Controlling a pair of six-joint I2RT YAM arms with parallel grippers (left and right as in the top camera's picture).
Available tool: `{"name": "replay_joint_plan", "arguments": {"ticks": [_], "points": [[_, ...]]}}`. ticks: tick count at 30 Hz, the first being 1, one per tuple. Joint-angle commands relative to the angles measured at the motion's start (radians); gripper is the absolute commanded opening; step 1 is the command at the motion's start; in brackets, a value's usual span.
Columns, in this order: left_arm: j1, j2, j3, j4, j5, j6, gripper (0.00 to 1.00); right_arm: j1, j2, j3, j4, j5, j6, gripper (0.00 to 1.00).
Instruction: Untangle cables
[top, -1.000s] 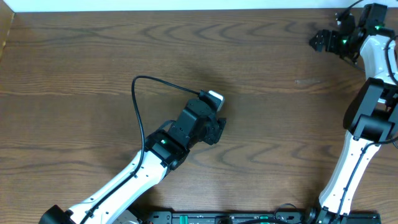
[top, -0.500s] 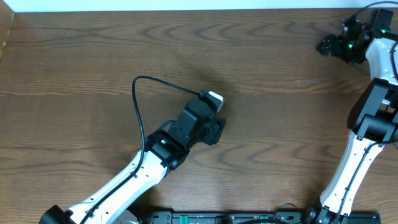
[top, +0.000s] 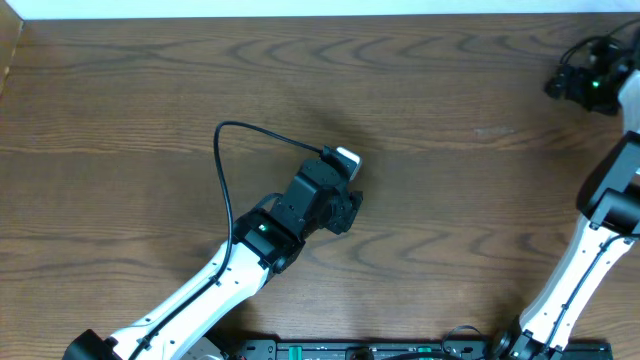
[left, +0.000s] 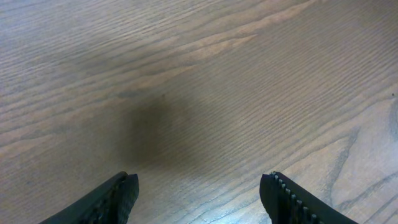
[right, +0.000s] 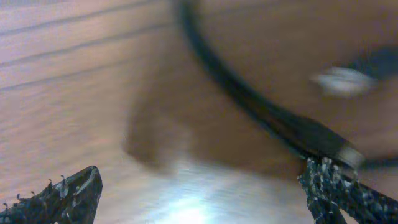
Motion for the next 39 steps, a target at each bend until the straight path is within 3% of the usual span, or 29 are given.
{"name": "replay_joint_plan", "arguments": {"ticks": [1, 9, 18, 22, 26, 31, 39], "points": [[-0.002, 0.005, 0.003, 0.001, -0.005, 0.028, 0.68, -0.076, 0.043, 0.005, -0.012, 0.076, 0.051, 0.99], [-0.002, 0.005, 0.003, 0.001, -0.006, 0.032, 0.68, -0.201, 0.043, 0.005, -0.031, 0.072, 0.126, 0.99], [-0.002, 0.005, 0.003, 0.0, -0.005, 0.031, 0.68, -0.225, 0.009, 0.045, -0.032, -0.314, 0.126, 0.99], [-0.002, 0.005, 0.003, 0.0, -0.005, 0.032, 0.68, -0.22, -0.035, 0.095, -0.061, -0.391, 0.126, 0.99], [-0.002, 0.005, 0.003, -0.003, -0.005, 0.031, 0.68, -0.213, -0.115, 0.13, -0.12, -0.293, 0.127, 0.99], [-0.002, 0.005, 0.003, -0.003, -0.005, 0.031, 0.68, -0.194, -0.245, 0.131, -0.2, 0.029, 0.209, 0.99], [-0.001, -0.012, 0.003, 0.005, -0.008, 0.031, 0.7, -0.105, -0.444, 0.131, -0.302, 0.371, 0.344, 0.99]]}}
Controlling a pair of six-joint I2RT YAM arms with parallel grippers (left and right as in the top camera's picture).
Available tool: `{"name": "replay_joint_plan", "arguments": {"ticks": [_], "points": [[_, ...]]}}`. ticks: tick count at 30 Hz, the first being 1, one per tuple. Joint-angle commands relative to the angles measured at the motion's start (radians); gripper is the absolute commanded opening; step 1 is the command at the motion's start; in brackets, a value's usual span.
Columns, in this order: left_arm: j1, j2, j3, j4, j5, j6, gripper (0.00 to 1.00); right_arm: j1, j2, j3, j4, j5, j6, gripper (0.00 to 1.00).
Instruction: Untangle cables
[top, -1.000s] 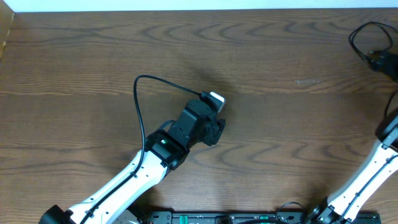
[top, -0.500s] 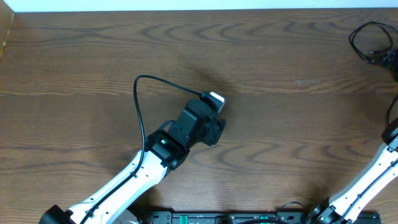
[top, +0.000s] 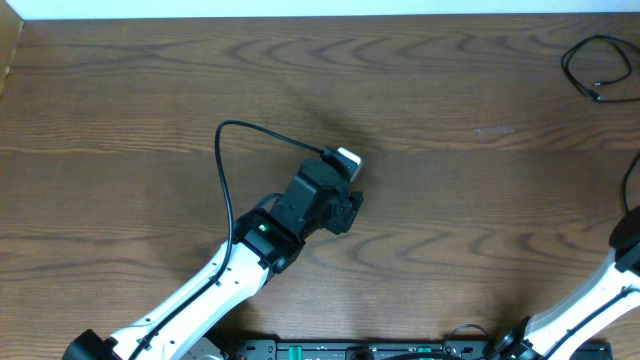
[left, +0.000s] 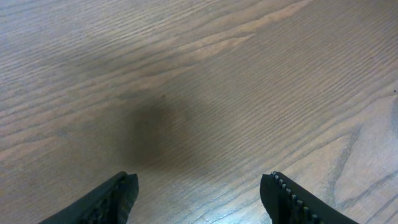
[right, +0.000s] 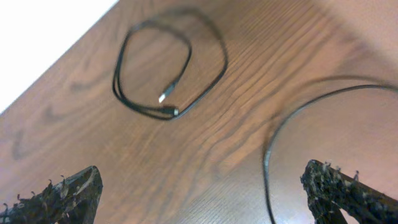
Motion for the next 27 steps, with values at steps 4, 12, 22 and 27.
{"name": "replay_joint_plan", "arguments": {"ticks": [4, 12, 22, 27], "points": [[-0.001, -0.055, 0.004, 0.003, -0.082, 0.013, 0.76, 0.109, -0.142, 0.019, -0.086, 0.318, 0.136, 0.99], [0.017, -0.218, 0.004, -0.033, -0.174, 0.008, 0.97, 0.179, -0.163, 0.018, -0.302, 0.308, 0.136, 0.99], [0.144, -0.467, 0.004, -0.243, -0.299, -0.096, 0.99, 0.311, -0.163, 0.018, -0.465, 0.134, -0.051, 0.99], [0.183, -0.578, 0.004, -0.348, -0.299, -0.104, 0.99, 0.378, -0.164, 0.018, -0.511, 0.03, -0.109, 0.99]]}}
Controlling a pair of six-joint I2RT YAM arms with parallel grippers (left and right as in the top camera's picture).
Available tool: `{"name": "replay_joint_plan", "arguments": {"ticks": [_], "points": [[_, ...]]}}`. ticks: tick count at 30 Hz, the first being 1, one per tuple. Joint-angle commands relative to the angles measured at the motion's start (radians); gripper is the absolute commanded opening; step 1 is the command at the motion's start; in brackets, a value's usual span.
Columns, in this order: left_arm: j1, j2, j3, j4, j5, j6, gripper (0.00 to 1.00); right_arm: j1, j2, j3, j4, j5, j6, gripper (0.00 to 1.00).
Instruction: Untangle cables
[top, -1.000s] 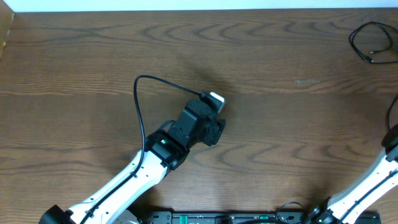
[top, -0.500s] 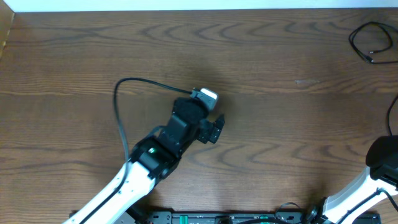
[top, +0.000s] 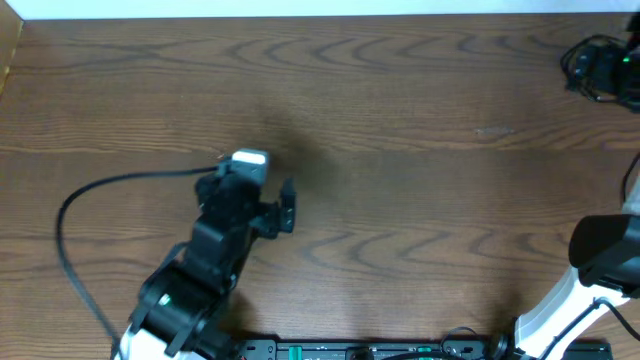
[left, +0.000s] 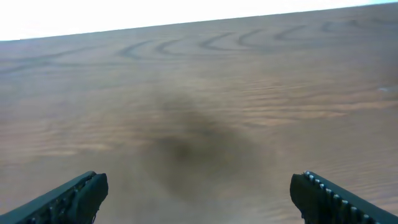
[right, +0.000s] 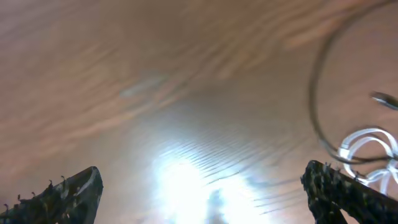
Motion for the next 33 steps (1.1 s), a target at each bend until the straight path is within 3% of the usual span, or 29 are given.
{"name": "replay_joint_plan", "arguments": {"ticks": [1, 14, 20, 26, 33], "points": [[0.02, -0.066, 0.004, -0.04, -0.025, -0.023, 0.99, 0.043, -0.005, 0.007, -0.024, -0.069, -0.057, 0.99], [0.024, -0.097, 0.003, -0.144, -0.027, -0.044, 0.99, 0.167, -0.015, 0.006, -0.095, -0.014, -0.028, 0.99], [0.024, -0.134, 0.003, -0.153, -0.077, -0.049, 0.99, 0.272, -0.137, -0.08, 0.029, 0.15, 0.062, 0.99], [0.024, -0.149, -0.005, -0.157, -0.099, -0.046, 0.99, 0.389, -0.458, -0.534, 0.372, 0.158, 0.067, 0.99], [0.024, -0.149, -0.005, -0.157, -0.099, -0.045, 0.99, 0.427, -0.857, -1.12, 0.789, 0.137, 0.113, 0.99]]}}
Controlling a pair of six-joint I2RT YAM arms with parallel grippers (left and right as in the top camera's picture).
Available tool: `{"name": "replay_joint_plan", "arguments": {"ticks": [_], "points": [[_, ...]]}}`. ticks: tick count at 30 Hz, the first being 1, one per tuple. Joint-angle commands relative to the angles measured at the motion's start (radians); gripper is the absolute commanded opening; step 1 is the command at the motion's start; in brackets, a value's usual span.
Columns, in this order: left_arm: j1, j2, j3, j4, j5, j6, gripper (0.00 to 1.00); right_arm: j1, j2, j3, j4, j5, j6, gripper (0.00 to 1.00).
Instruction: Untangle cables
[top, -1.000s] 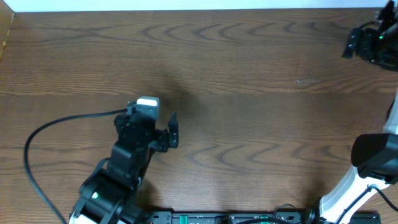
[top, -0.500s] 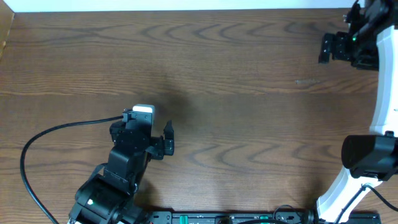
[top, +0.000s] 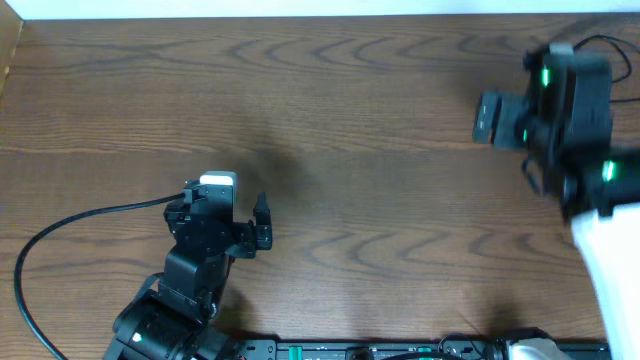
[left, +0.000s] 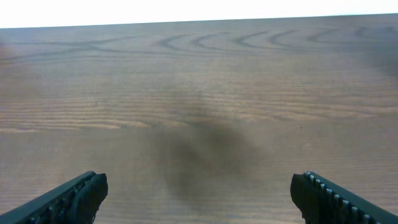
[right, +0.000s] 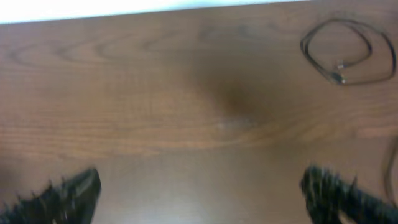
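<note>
A thin black cable lies coiled in a loose loop on the wooden table near its far right corner, both plug ends inside the loop. In the overhead view only a short piece of it shows beside the right arm. My right gripper is open and empty, high over the table and well short of the coil; from overhead it is blurred. My left gripper is open over bare wood, at the front left.
A second dark cable arc shows at the right edge of the right wrist view. A black lead runs from the left wrist across the front left of the table. The table's far edge meets a white surface.
My right gripper has come away from the far right corner, leftward and higher, and the coil now lies far ahead of it. My left gripper has shifted slightly toward the front left.
At first my right gripper was low over the cable in the far right corner and my left gripper open at the table's middle. Then the right arm was off the right edge, the coil lying free. Later the left arm stood further left and the right gripper was again over the coil.
</note>
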Motion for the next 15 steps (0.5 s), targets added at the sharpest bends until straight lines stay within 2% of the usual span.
{"name": "replay_joint_plan", "arguments": {"ticks": [1, 4, 7, 15], "points": [[0.006, -0.006, -0.005, 0.004, -0.021, -0.012, 0.99, 0.007, -0.18, -0.267, 0.116, 0.008, 0.035, 0.99], [0.006, -0.006, -0.006, 0.028, -0.035, -0.001, 0.99, 0.007, -0.319, -0.427, 0.198, 0.01, 0.031, 0.99], [0.006, -0.007, -0.006, 0.038, -0.109, -0.001, 0.99, 0.007, -0.432, -0.526, 0.218, 0.01, 0.031, 0.99], [0.006, -0.047, -0.051, 0.062, -0.111, -0.005, 0.99, 0.007, -0.718, -0.688, 0.232, 0.024, 0.042, 0.99]]}}
